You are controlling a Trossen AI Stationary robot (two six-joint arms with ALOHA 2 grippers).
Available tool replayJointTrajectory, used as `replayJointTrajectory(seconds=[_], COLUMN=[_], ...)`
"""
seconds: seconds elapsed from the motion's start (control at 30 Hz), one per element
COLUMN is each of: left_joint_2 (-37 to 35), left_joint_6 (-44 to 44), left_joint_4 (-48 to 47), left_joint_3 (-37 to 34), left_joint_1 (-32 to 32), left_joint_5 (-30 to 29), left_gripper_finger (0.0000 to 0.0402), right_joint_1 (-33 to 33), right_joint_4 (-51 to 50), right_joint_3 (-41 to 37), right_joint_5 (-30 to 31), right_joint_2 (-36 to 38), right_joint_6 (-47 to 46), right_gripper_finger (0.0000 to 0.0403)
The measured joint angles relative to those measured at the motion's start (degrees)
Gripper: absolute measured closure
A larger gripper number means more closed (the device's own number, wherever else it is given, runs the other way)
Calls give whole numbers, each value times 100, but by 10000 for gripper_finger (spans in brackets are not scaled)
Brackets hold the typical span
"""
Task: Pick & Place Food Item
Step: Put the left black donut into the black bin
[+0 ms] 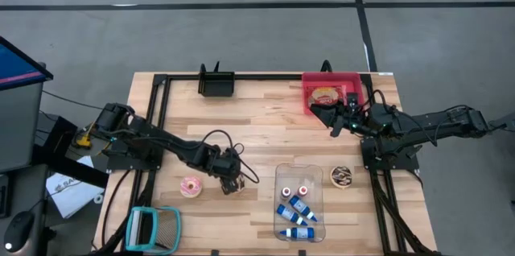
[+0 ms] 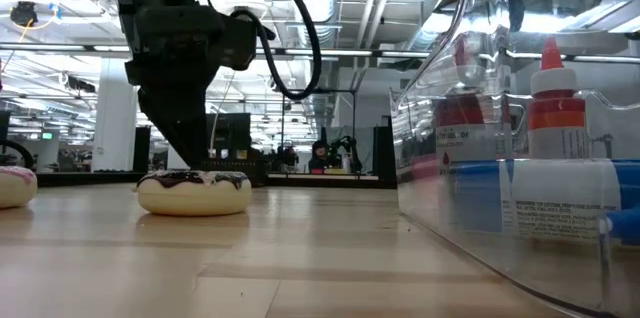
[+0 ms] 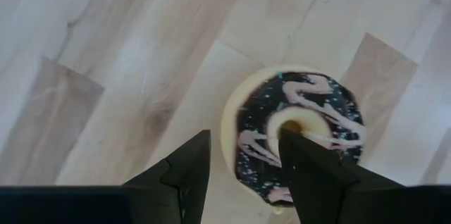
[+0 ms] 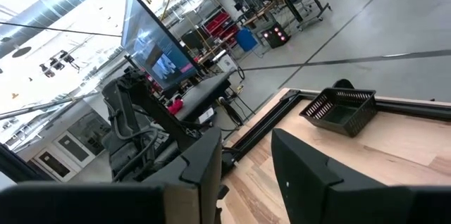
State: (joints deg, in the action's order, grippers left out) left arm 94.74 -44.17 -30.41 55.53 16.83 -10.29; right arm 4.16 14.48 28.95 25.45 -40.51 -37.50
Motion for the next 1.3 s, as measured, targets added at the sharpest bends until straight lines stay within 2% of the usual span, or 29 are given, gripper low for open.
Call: replayJointTrajectory(seconds=[0.43, 0.6, 0.7, 0.8, 0.87, 1.3], left_joint_2=[-5, -278, -321, -328, -326, -352], left_joint_6=[224, 65, 26, -59, -161, -113], left_joint_4=[-9, 155, 189, 674, 823, 484], left_joint_3=[0, 0, -42, -276, -407, -487], left_joint_1=[16, -84, -291, -541, -657, -624], left_joint_5=[154, 190, 687, 1383, 1578, 1425], left_gripper_finger=[188, 183, 191, 198, 198, 191], right_joint_1=[0, 0, 63, 128, 184, 450], right_joint_4=[-42, -59, -64, -80, -88, -380], right_joint_3=[-2, -2, 0, 0, -1, 0], right_joint_5=[2, -2, -1, -1, 0, 59], right_joint_2=[13, 13, 13, 13, 13, 13], right_joint_6=[0, -66, -63, -62, -61, -149], right_gripper_finger=[285, 285, 285, 285, 285, 284])
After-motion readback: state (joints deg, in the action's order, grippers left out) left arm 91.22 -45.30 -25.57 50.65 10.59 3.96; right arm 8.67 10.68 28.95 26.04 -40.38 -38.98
